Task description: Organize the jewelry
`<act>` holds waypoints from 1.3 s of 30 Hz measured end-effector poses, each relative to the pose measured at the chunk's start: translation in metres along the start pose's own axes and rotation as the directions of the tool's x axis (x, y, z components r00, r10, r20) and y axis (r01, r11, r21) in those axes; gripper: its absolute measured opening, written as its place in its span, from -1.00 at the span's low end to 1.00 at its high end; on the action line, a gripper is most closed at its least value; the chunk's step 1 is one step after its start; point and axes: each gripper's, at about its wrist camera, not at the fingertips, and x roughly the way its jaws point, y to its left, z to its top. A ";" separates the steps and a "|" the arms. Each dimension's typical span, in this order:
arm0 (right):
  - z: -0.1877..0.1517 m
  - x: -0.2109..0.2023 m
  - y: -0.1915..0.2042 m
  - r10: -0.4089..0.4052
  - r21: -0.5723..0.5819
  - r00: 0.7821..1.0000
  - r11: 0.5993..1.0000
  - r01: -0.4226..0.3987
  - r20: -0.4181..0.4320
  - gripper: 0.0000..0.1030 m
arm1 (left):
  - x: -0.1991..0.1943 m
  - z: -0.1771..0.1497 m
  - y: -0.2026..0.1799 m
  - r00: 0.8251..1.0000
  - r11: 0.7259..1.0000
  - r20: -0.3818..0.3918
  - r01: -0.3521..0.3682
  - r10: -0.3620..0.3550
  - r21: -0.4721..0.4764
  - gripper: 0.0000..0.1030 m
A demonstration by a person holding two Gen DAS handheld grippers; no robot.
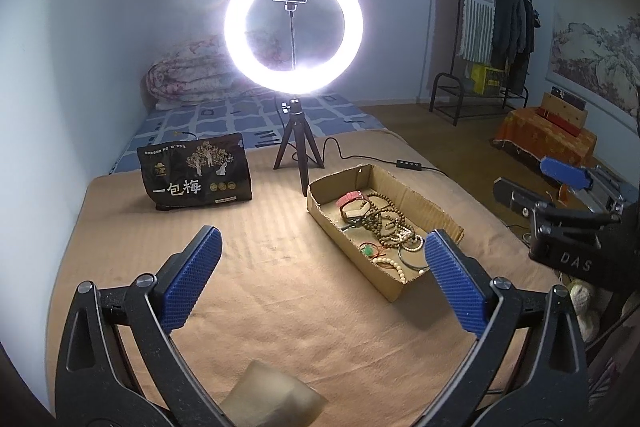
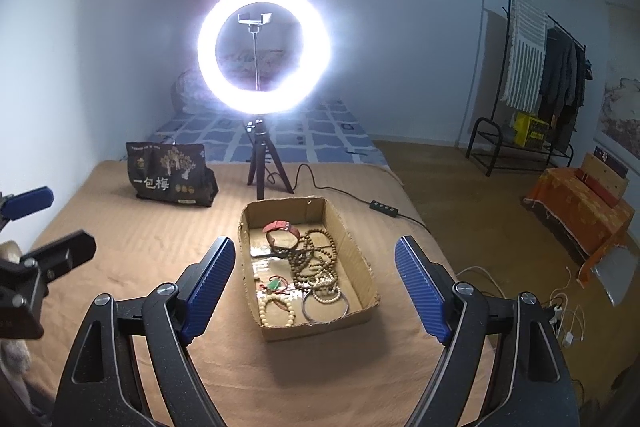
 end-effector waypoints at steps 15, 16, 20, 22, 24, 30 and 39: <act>-0.004 0.009 -0.005 -0.022 0.010 0.999 1.000 0.023 -0.023 0.61 | 0.007 -0.009 0.005 1.000 1.000 -0.012 -0.019 0.020 0.019 1.00; -0.004 0.009 -0.005 -0.023 0.010 0.999 1.000 0.023 -0.023 0.61 | 0.007 -0.008 0.005 1.000 1.000 -0.012 -0.019 0.019 0.019 1.00; -0.004 0.009 -0.005 -0.022 0.010 1.000 1.000 0.023 -0.022 0.61 | 0.007 -0.009 0.006 1.000 1.000 -0.014 -0.018 0.018 0.021 1.00; -0.004 0.009 -0.005 -0.021 0.011 0.999 1.000 0.021 -0.025 0.61 | 0.007 -0.008 0.005 1.000 0.999 -0.015 -0.019 0.019 0.026 1.00; -0.004 0.010 -0.006 -0.020 0.011 0.999 1.000 0.020 -0.027 0.61 | 0.007 -0.008 0.004 1.000 0.999 -0.015 -0.019 0.020 0.031 1.00; -0.004 0.010 -0.006 -0.024 0.014 0.999 1.000 0.024 -0.025 0.61 | 0.006 -0.007 0.002 1.000 0.999 -0.007 -0.016 0.016 0.029 1.00; -0.005 0.010 -0.007 -0.028 0.014 0.999 1.000 0.028 -0.025 0.61 | 0.005 -0.009 0.000 1.000 0.999 -0.009 -0.012 0.012 0.037 1.00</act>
